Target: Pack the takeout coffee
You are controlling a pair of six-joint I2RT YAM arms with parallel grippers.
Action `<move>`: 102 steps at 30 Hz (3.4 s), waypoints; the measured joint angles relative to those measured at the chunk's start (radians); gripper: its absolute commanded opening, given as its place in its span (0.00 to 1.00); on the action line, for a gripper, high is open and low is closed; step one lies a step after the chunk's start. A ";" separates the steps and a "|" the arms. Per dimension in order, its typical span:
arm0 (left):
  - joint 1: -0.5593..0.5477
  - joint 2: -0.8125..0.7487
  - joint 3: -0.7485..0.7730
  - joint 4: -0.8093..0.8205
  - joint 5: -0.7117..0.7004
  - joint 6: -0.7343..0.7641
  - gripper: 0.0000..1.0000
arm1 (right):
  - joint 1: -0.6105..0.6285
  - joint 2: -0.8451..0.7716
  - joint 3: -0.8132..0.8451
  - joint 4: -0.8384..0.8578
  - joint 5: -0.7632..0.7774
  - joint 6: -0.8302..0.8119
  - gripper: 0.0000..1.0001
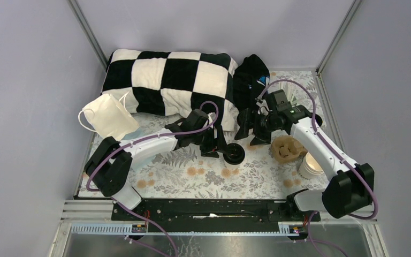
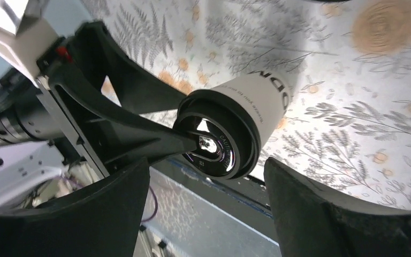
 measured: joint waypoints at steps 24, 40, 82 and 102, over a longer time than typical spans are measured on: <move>0.006 -0.005 -0.042 0.085 0.029 -0.014 0.61 | -0.018 0.073 -0.374 0.343 -0.428 -0.112 0.73; 0.014 -0.039 -0.150 0.249 0.029 -0.042 0.58 | -0.050 0.112 -0.455 0.470 -0.516 -0.010 0.69; 0.003 0.009 -0.040 0.140 0.027 -0.016 0.62 | -0.055 -0.020 -0.443 0.430 -0.310 0.054 0.77; 0.029 -0.034 -0.020 -0.011 0.089 -0.022 0.93 | -0.101 0.052 -0.274 0.312 -0.220 0.003 0.65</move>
